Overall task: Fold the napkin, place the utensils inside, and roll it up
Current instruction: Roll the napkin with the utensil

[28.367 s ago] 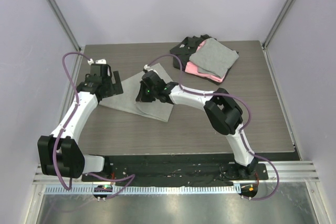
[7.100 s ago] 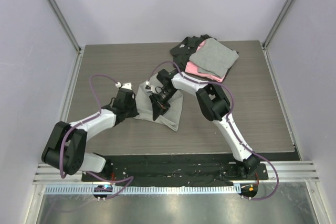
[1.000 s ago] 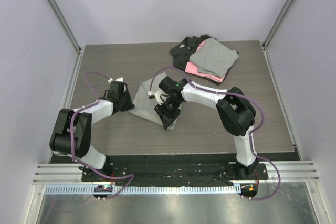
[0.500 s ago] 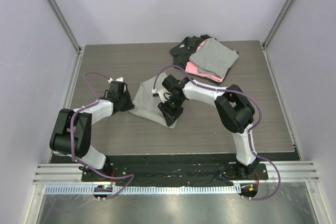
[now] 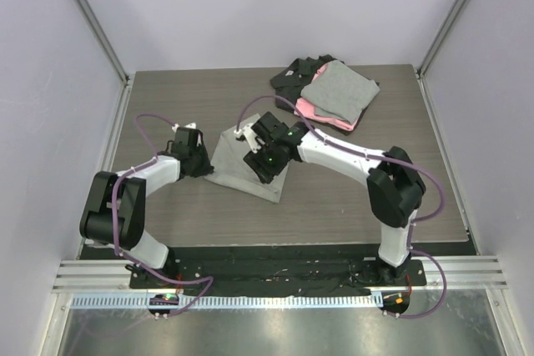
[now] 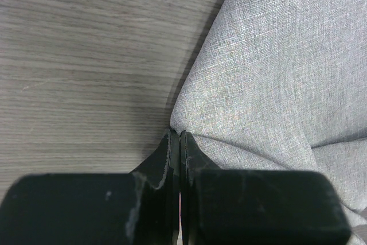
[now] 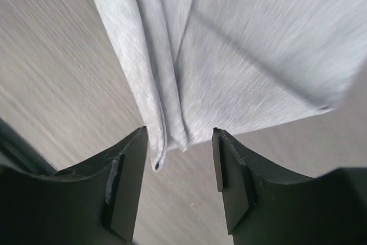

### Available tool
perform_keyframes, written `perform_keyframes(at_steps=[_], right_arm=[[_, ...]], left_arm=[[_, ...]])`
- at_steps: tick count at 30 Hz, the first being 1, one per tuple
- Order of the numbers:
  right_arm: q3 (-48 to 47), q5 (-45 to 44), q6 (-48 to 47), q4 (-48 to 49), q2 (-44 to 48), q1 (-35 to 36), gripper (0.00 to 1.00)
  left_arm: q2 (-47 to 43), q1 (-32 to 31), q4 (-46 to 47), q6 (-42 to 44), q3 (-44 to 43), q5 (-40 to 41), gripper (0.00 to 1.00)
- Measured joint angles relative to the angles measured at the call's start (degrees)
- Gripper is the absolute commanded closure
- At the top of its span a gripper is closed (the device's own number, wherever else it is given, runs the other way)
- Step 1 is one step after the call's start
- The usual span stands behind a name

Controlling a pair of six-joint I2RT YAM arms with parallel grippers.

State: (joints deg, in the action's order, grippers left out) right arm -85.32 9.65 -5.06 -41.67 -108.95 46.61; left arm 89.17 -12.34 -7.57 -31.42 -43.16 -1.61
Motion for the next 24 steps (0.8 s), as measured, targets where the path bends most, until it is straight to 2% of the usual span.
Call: perform_keyframes(at_steps=[5,11,17,24], right_arm=[[4.1,-12.9,-3.3,12.5,7.3,8.4,0.43],[11.0,-20.5,-8.0,26.6,4.6,16.4,0.43],[13.0,-22.7,-9.8,32.9,-1.0,17.2,0.44],[13.0,-23.0,-11.1,36.7,-3.0,17.0,0.52]], left_arm=[[0.2,0.0,-2.4,-0.3,-0.9,-0.2,1.0],[0.2,0.0,-4.9,-1.0,-1.7,-0.5,1.0],[0.4,0.0,-5.6,-1.0,-2.0,-1.0,1.0],[0.8,0.0,-6.3,-1.0,-2.6,-1.3,1.0]])
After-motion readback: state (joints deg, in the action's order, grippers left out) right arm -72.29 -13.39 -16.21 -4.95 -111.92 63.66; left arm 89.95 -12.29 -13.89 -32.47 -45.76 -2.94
